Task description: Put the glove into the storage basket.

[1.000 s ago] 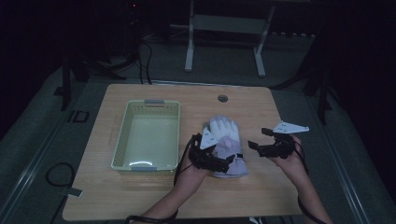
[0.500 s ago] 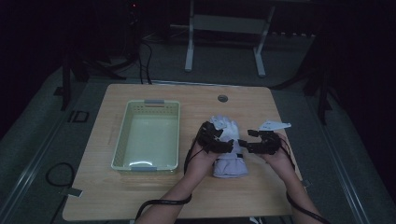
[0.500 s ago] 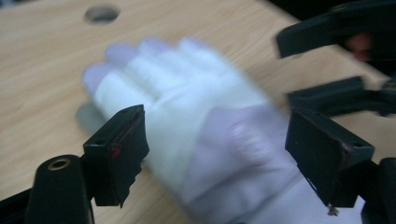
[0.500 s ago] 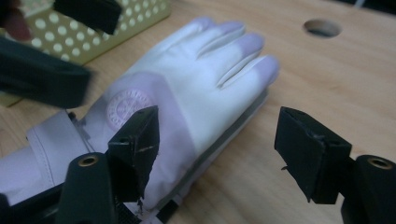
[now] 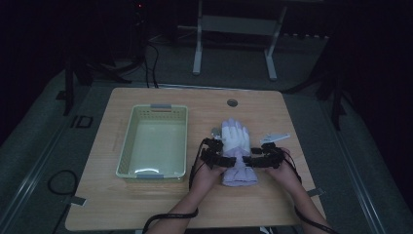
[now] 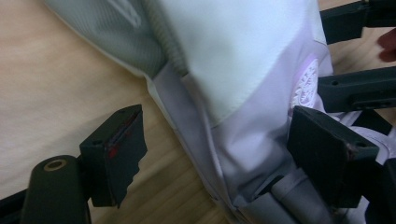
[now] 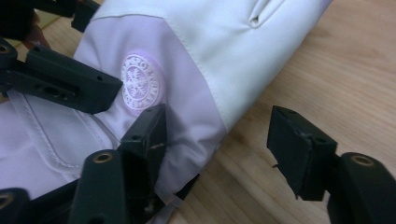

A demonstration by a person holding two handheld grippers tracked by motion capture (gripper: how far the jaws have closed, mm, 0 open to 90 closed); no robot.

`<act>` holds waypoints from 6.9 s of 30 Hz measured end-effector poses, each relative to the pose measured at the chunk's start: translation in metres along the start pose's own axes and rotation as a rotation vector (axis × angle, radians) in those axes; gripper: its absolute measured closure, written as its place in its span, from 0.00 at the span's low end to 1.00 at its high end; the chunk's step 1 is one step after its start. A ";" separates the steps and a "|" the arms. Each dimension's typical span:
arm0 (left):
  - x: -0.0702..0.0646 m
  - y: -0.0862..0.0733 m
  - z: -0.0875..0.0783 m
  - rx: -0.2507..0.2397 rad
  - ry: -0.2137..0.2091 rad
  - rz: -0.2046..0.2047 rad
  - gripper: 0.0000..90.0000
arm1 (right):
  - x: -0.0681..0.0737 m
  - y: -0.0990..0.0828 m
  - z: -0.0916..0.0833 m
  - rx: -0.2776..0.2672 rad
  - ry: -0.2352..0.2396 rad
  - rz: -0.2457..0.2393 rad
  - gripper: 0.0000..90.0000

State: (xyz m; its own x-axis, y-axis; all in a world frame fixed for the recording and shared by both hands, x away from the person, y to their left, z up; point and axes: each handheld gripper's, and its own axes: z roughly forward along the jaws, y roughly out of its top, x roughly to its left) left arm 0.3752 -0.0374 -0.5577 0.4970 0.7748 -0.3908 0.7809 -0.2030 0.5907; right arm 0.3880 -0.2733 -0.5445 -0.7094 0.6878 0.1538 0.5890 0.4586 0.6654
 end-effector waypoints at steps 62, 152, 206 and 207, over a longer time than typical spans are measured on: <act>0.032 0.055 -0.162 -0.045 -0.149 0.187 0.74 | 0.098 0.110 -0.038 -0.198 0.041 -0.131 0.91; 0.155 -0.024 -0.195 -0.057 0.242 0.126 0.01 | 0.164 0.143 0.093 -0.129 0.242 -0.188 0.22; -0.037 -0.048 -0.108 -0.079 -0.207 0.505 0.01 | 0.075 0.037 0.014 -0.109 0.134 -0.152 0.17; -0.038 -0.049 -0.104 -0.071 -0.210 0.507 0.01 | 0.073 0.034 0.013 -0.107 0.130 -0.152 0.17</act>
State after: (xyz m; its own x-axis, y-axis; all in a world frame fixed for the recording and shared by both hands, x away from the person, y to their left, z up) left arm 0.2782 0.0055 -0.4981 0.8745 0.4530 -0.1734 0.4005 -0.4727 0.7850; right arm 0.3613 -0.1997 -0.5200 -0.8351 0.5335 0.1341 0.4317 0.4846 0.7608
